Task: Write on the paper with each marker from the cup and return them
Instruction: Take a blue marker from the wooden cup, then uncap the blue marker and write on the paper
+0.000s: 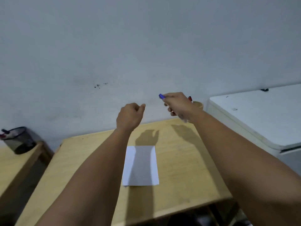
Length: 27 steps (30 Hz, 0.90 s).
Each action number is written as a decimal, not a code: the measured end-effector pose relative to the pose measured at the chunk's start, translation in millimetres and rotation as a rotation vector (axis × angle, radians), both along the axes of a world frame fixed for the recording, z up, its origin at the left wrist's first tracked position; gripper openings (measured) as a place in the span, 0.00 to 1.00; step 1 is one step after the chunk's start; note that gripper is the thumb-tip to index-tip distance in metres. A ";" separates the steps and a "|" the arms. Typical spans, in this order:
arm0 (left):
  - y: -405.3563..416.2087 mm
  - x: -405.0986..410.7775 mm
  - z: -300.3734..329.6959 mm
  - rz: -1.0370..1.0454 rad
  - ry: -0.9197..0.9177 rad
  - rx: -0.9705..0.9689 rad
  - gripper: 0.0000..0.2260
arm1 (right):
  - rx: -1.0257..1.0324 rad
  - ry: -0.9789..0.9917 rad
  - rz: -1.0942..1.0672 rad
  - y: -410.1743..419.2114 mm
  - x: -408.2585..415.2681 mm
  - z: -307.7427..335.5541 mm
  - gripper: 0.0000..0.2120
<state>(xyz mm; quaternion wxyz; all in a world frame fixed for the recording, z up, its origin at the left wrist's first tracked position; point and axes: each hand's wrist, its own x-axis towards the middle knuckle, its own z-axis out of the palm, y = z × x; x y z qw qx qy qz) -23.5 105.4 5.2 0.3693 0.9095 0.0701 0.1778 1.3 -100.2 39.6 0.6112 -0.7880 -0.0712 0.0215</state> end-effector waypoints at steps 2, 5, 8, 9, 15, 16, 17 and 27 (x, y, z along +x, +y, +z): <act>19.9 -23.5 4.6 -0.024 0.017 -0.101 0.31 | -0.101 0.056 0.137 16.5 -20.4 -9.7 0.08; 37.9 -53.2 9.2 -0.149 0.100 -0.185 0.31 | -0.132 0.071 0.275 41.9 -45.2 -19.2 0.09; 53.8 -77.1 10.6 -0.220 0.146 -0.155 0.24 | -0.081 0.084 0.346 70.1 -63.3 -23.0 0.11; 60.2 -81.6 10.4 -0.213 0.143 -0.139 0.22 | -0.072 0.100 0.363 78.0 -67.5 -23.7 0.11; 85.8 -87.9 3.9 -0.104 0.128 -0.306 0.22 | -0.182 -0.104 0.313 108.6 -78.4 -39.1 0.09; 90.7 -86.0 3.1 -0.051 0.104 -0.335 0.21 | -0.252 -0.203 0.281 108.9 -77.6 -44.1 0.08; 98.2 -83.9 0.7 0.000 0.080 -0.336 0.21 | -0.320 -0.274 0.255 107.7 -77.2 -49.7 0.07; 113.3 -73.9 -76.7 -0.003 0.394 0.677 0.19 | -0.602 -0.046 -0.038 85.9 -56.4 -111.2 0.09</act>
